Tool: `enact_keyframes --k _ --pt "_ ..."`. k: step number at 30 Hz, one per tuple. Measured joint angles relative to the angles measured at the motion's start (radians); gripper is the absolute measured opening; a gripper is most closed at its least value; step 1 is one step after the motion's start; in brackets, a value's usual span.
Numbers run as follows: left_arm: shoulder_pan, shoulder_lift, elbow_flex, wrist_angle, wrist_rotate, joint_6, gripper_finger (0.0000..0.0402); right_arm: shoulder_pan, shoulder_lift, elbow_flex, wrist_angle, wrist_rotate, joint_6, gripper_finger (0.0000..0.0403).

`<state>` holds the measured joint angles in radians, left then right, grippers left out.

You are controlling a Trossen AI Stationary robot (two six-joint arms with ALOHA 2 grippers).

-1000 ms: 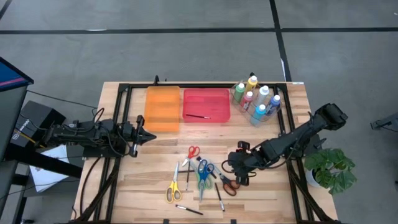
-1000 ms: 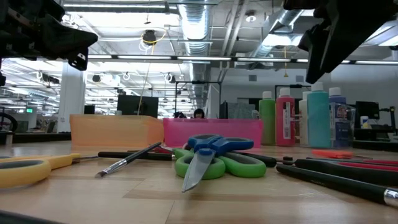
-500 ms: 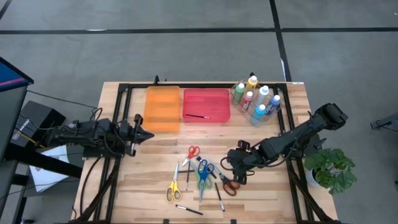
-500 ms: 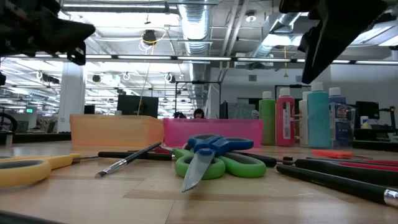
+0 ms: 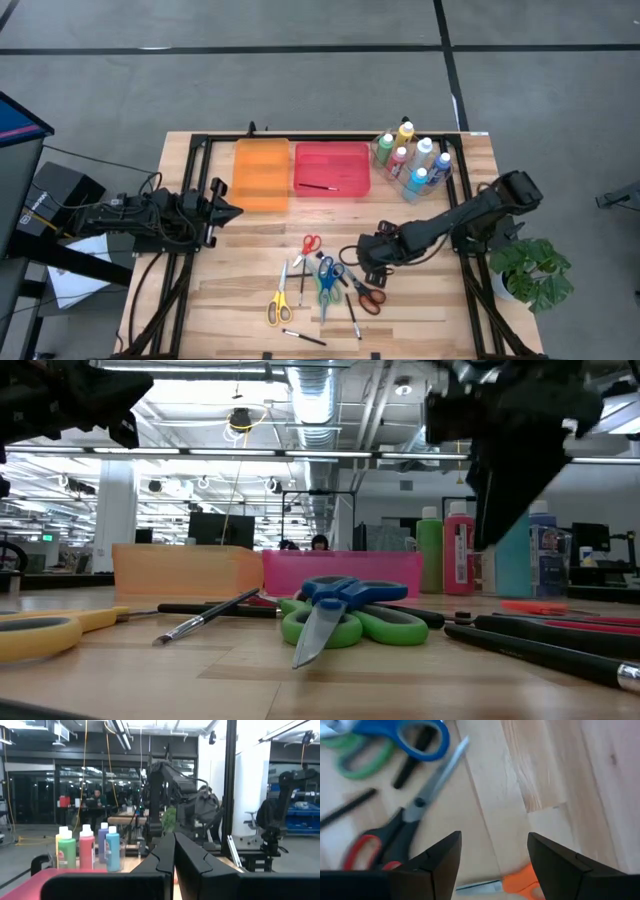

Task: Pick & Place Paint Supplies
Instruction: Put the orange scissors into the orange bin

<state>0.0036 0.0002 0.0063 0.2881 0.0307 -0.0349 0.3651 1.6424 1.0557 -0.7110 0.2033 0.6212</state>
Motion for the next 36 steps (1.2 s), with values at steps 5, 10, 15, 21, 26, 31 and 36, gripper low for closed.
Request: enact_keyframes --k 5,10,15,21,26,31,36 --pt "0.0 0.0 0.0 0.008 0.0 0.0 0.0002 -0.024 0.056 0.0 0.0 -0.09 -0.003 0.0224" --pt "0.0 0.0 0.0 0.008 0.0 0.0 0.0002 -0.024 0.065 0.0 0.002 -0.126 -0.001 0.0224" --pt "0.0 0.0 0.0 0.008 0.0 0.0 0.0002 -0.019 0.065 0.0 -0.007 -0.128 0.035 0.0224" --pt "0.0 0.0 0.0 0.008 0.0 0.0 0.0002 0.002 0.065 0.0 -0.206 -0.108 0.181 0.0224" --pt "0.0 0.0 0.0 0.008 0.0 0.0 0.0002 -0.015 0.059 0.0 -0.264 -0.098 0.217 0.0224" --pt "0.0 0.0 0.0 0.008 0.0 0.0 0.0002 -0.064 0.058 -0.02 -0.257 -0.098 0.182 0.0224" --pt "0.0 0.0 0.0 0.009 0.0 0.0 0.0002 -0.141 -0.02 -0.147 -0.185 -0.133 0.161 0.0221"
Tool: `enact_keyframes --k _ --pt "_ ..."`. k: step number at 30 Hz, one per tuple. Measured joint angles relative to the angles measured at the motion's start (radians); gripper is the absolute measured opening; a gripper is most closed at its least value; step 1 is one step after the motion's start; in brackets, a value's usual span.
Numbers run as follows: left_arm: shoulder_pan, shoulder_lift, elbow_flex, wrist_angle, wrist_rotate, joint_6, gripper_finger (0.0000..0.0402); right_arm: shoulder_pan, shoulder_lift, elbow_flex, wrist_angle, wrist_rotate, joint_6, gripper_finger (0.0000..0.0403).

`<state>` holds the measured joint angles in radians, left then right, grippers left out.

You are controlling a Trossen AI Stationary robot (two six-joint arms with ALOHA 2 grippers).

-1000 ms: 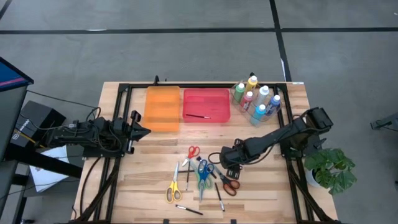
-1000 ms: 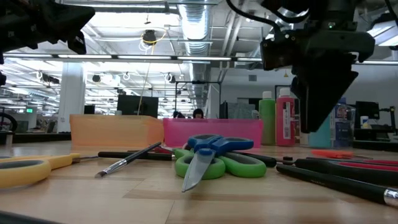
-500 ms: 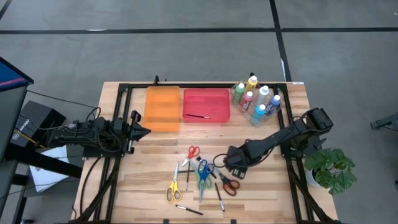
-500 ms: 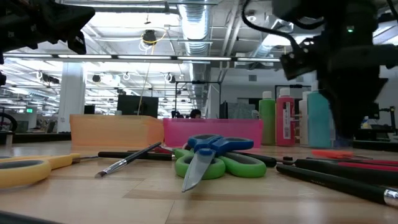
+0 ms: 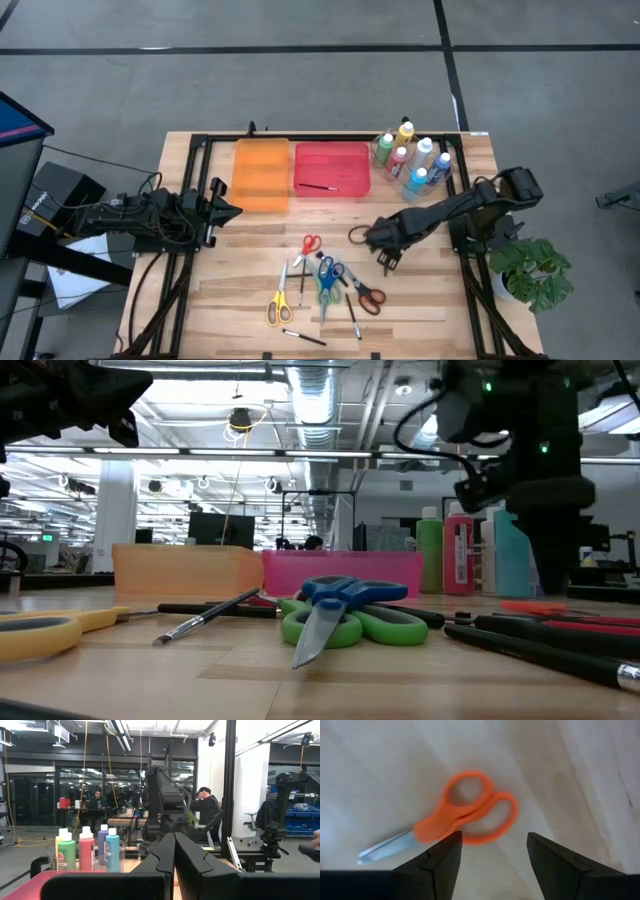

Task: Pick & Place Paint Supplies
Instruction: Put the orange scissors into the orange bin

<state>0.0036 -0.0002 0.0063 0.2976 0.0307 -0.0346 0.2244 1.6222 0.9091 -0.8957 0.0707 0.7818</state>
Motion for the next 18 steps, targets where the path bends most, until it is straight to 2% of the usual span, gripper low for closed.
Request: enact_keyframes --k 9,13,18 --pt "0.0 0.0 0.0 0.028 0.0 0.0 0.0002 -0.066 -0.201 -0.21 0.165 -0.018 0.148 0.0202" --pt "0.0 0.0 0.0 0.027 0.0 0.0 0.0002 -0.066 -0.207 -0.224 0.188 -0.019 0.161 0.0194" --pt "0.0 0.0 0.0 0.026 0.0 0.0 0.0002 -0.075 -0.143 -0.223 0.201 -0.018 0.154 0.0189"
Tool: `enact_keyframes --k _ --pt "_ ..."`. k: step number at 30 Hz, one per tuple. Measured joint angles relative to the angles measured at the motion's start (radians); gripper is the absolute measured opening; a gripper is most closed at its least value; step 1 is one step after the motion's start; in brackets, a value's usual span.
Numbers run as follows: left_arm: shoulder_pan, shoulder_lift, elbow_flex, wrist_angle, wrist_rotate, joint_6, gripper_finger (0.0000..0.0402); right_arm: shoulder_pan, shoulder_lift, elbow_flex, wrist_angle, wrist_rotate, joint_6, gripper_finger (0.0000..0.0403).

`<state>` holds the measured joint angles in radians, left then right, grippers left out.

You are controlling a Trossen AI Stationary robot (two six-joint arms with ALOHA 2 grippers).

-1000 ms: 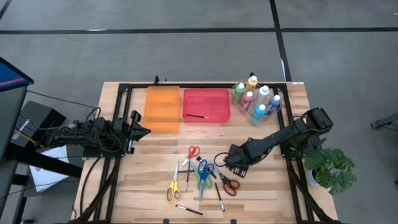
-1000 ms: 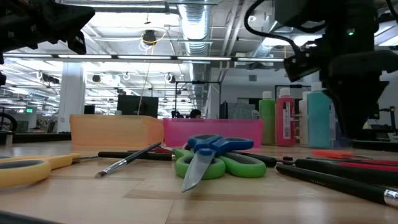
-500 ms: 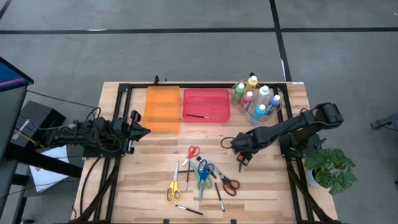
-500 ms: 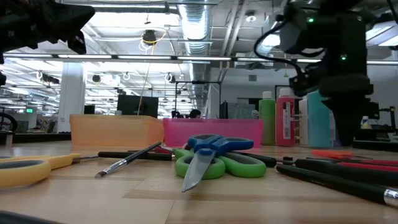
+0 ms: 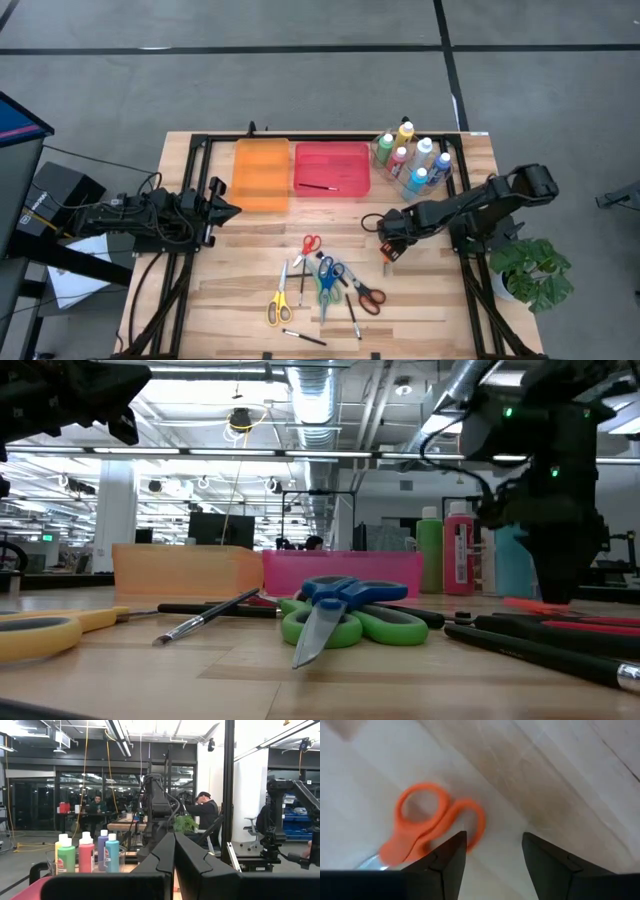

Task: Pick & Place Paint Supplies
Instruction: Put the orange scissors into the orange bin

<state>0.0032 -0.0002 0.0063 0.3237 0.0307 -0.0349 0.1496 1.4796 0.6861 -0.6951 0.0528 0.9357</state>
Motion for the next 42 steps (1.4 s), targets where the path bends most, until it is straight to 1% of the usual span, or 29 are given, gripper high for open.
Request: enact_keyframes --k 5,10,13,18,22,26,30,42 --pt "0.0 0.0 0.0 0.0 0.0 0.0 0.0002 -0.015 0.072 0.009 -0.005 -0.001 0.0 0.0189" --pt "0.0 0.0 0.0 -0.001 0.0 0.0 0.0002 -0.021 0.068 0.009 -0.005 -0.005 0.005 0.0182" --pt "0.0 0.0 0.0 -0.002 0.0 0.0 0.0002 -0.021 0.048 0.014 -0.004 -0.005 0.014 0.0154" --pt "0.0 0.0 0.0 -0.025 0.0 0.0 0.0002 -0.022 0.037 0.013 -0.002 -0.003 0.015 0.008" --pt "0.0 0.0 0.0 -0.136 0.0 0.0 0.0002 -0.022 0.045 0.014 0.006 -0.003 0.006 0.0041" --pt "0.0 0.0 0.0 -0.292 -0.002 0.0 0.0002 -0.022 0.045 0.014 0.012 -0.003 0.0 0.0018" --pt "0.0 0.0 0.0 -0.292 -0.006 0.0 0.0002 -0.017 0.045 0.013 0.014 -0.003 0.0 0.0008" --pt "0.0 0.0 0.0 -0.297 -0.005 0.0 0.0002 -0.006 0.046 0.013 0.026 0.003 0.005 0.0002"
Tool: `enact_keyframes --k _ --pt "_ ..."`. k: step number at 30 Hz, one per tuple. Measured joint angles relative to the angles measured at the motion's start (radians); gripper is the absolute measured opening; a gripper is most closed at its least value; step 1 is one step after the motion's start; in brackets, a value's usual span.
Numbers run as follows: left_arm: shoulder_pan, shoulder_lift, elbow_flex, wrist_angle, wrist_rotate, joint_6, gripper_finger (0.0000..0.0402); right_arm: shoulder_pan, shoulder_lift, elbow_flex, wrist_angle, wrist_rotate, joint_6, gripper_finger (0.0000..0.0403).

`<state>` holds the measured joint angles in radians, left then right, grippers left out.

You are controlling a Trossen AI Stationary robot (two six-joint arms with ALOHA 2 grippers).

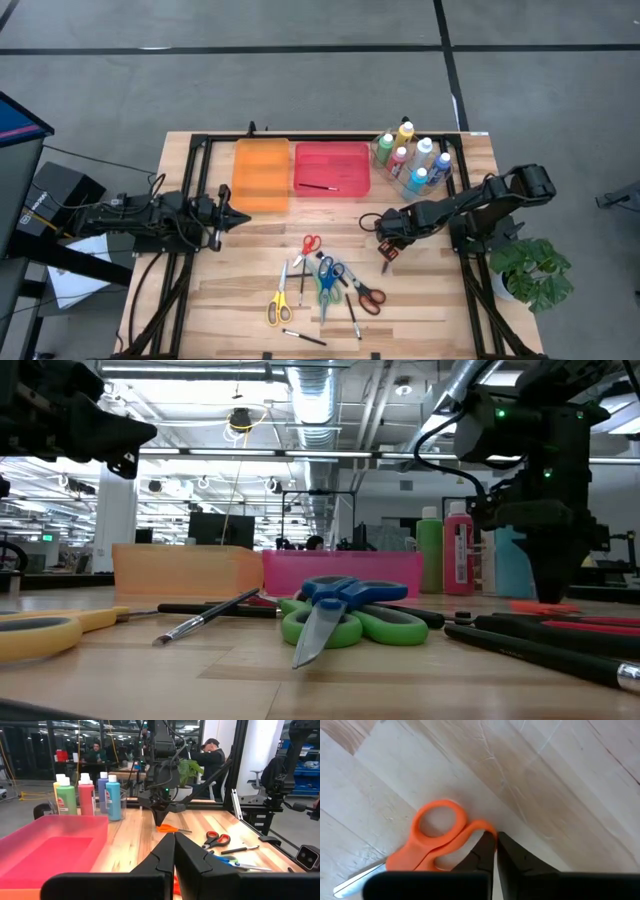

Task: Pick & Place Paint Supplies
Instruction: Put the orange scissors into the orange bin

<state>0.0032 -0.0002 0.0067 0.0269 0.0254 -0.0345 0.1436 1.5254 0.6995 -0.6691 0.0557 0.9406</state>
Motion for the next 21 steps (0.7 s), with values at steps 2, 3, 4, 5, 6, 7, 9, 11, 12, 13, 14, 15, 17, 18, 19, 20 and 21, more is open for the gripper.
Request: enact_keyframes --k 2,3,4,5,6,7,9,11,12,13,14,15,17,18,19,20,21 --pt "0.0 0.0 0.0 0.0 0.0 0.0 0.0002 0.0 0.0 0.001 0.001 0.0 0.002 0.0001" --pt "0.0 0.0 0.0 0.0 0.0 0.0 0.0002 0.0 0.0 0.001 0.001 0.0 0.002 0.0001" --pt "0.0 0.0 0.0 0.0 0.0 0.0 0.0002 0.0 0.0 0.004 -0.001 0.001 0.002 0.0001" --pt "0.0 0.0 0.0 0.0 0.0 0.0 0.0002 0.0 0.001 0.01 -0.006 0.001 -0.002 0.0001" --pt "0.0 0.0 0.0 0.0 0.0 0.0 0.0002 0.0 0.002 0.016 -0.008 0.001 -0.005 0.0001" --pt "0.0 0.0 0.0 0.0 0.0 0.0 0.0002 0.0 0.003 0.022 -0.012 0.003 -0.013 0.0001" --pt "0.0 0.0 0.0 0.0 0.001 0.0 0.0002 0.001 0.001 0.042 -0.019 0.009 -0.029 0.0" --pt "0.0 0.0 0.0 0.0 0.001 0.0 0.0002 0.001 -0.007 0.06 -0.022 0.014 -0.04 0.0001" --pt "0.0 0.0 0.0 0.0 0.001 0.0 0.0002 0.001 -0.006 0.068 -0.025 0.014 -0.05 0.0001" --pt "0.0 0.0 0.0 0.0 0.001 0.0 0.0002 0.001 -0.005 0.077 -0.033 0.017 -0.056 0.0001" --pt "0.0 0.0 0.0 0.0 0.001 0.0 0.0002 0.001 -0.005 0.087 -0.04 0.019 -0.06 0.0002" --pt "0.0 0.0 0.0 0.0 0.001 0.0 0.0002 0.001 -0.006 0.097 -0.042 0.021 -0.067 0.0003" --pt "0.0 0.0 0.0 0.0 0.001 0.0 0.0002 0.001 -0.006 0.113 -0.046 0.022 -0.087 0.0003" --pt "0.0 0.0 0.0 0.0 0.001 0.0 0.0002 0.001 -0.006 0.12 -0.05 0.022 -0.095 0.0003" --pt "0.0 0.0 0.0 0.0 0.001 0.0 0.0002 0.001 -0.006 0.128 -0.053 0.023 -0.103 0.0003" --pt "0.0 0.0 0.0 0.0 0.001 0.0 0.0002 0.001 -0.006 0.137 -0.058 0.023 -0.11 0.0002" --pt "0.0 0.0 0.0 0.0 0.001 0.0 0.0002 0.001 -0.007 0.147 -0.064 0.024 -0.118 0.0002"
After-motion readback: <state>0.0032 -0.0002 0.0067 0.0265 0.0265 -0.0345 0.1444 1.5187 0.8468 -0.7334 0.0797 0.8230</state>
